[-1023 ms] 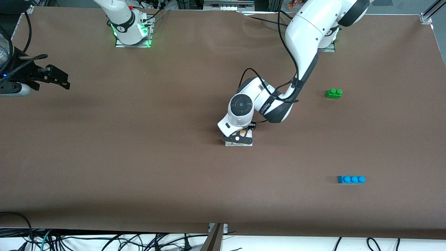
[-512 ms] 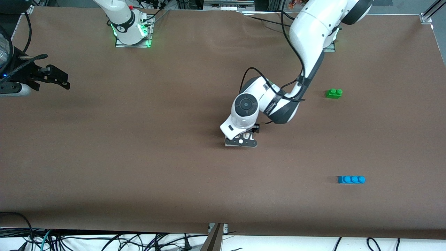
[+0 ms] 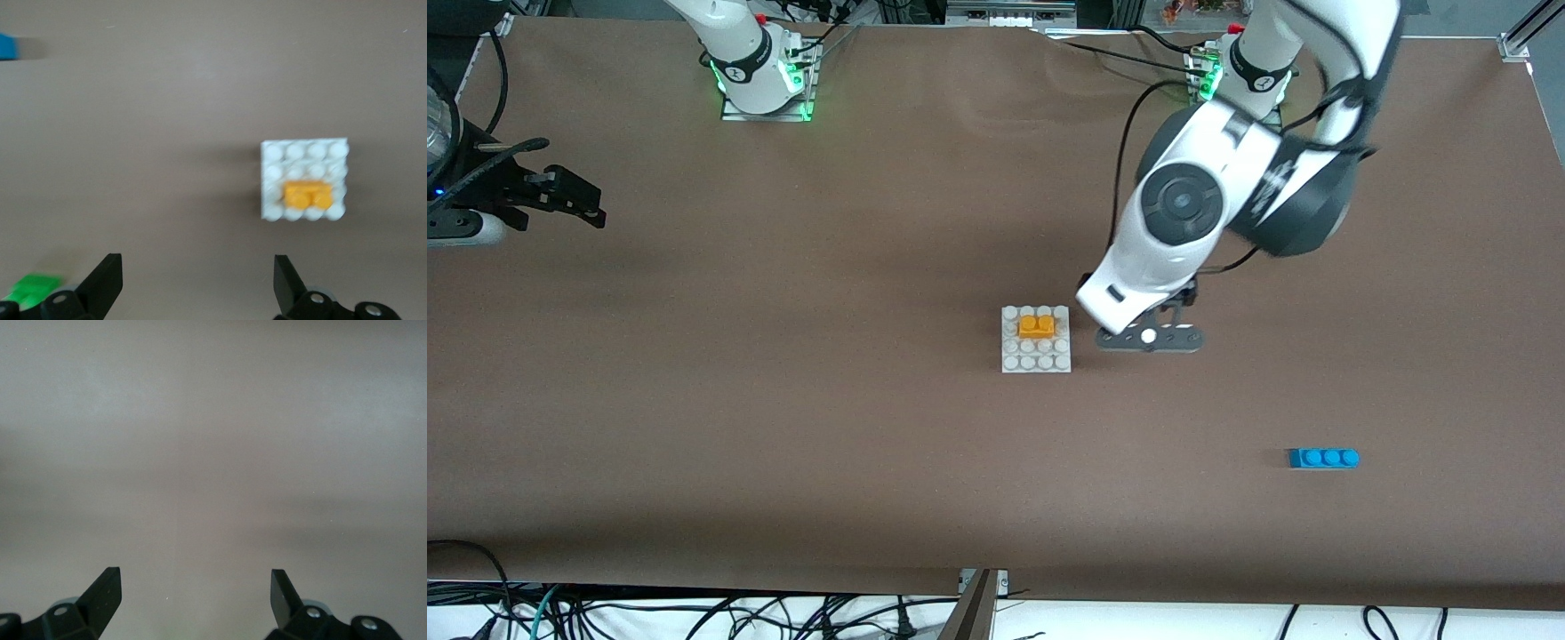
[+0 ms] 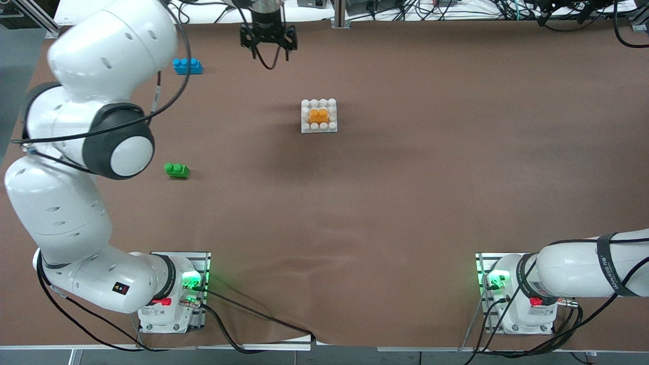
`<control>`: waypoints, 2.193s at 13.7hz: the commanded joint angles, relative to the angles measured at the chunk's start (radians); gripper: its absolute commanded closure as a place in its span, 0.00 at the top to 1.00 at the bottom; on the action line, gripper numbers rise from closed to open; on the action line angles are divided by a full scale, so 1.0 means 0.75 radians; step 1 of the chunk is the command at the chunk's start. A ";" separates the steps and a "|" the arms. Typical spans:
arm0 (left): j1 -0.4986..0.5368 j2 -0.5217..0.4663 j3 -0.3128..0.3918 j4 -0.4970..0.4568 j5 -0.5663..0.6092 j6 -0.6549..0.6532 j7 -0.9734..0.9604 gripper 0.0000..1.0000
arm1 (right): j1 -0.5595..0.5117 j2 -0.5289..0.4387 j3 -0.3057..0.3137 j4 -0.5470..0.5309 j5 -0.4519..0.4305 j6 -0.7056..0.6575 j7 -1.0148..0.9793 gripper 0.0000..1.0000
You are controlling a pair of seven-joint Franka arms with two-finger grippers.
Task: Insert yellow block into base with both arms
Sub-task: 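Open the left gripper and raise it away from the plate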
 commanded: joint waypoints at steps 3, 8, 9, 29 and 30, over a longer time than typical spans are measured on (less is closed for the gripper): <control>0.196 -0.252 0.073 -0.049 -0.020 -0.124 0.396 1.00 | -0.012 0.009 0.010 0.025 0.003 -0.006 -0.007 0.99; 0.282 -0.306 0.211 -0.090 -0.215 -0.204 0.654 1.00 | -0.014 0.018 0.010 0.027 -0.001 -0.006 -0.007 0.99; 0.290 -0.350 0.213 -0.159 -0.211 -0.149 0.654 1.00 | -0.012 0.020 0.012 0.031 -0.001 -0.006 -0.011 0.99; 0.462 -0.686 0.125 -0.577 -0.160 -0.009 0.644 1.00 | 0.239 0.314 0.029 0.040 0.020 0.235 0.274 0.99; 0.460 -0.680 0.123 -0.561 -0.156 -0.013 0.644 1.00 | 0.264 0.328 0.029 0.044 0.044 0.276 0.299 0.99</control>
